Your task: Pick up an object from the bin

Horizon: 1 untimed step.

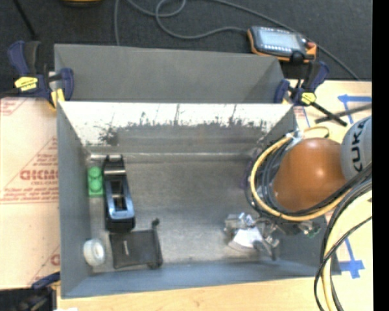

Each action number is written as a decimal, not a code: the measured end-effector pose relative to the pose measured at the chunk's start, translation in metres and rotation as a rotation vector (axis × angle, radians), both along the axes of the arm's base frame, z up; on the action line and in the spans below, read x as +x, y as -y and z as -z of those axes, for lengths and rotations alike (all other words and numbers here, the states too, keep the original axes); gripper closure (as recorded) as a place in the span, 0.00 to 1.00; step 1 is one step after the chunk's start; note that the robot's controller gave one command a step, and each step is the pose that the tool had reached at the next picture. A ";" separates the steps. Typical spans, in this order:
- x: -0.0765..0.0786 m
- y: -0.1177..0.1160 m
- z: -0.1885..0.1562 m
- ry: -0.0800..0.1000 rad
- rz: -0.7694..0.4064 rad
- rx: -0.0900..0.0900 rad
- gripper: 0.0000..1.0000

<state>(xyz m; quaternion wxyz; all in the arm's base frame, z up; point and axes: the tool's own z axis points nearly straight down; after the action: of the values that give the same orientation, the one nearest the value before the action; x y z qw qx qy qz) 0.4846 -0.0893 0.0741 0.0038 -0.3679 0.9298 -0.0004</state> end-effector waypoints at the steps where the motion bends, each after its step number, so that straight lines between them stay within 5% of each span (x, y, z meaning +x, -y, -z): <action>1: -0.001 0.000 -0.004 -0.001 0.001 0.001 1.00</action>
Offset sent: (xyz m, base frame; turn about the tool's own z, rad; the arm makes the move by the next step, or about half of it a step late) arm 0.0000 0.0001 0.0474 0.0000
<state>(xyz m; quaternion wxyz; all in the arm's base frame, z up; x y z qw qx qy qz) 0.4840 -0.0889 0.0777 0.0038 -0.3676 0.9300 0.0001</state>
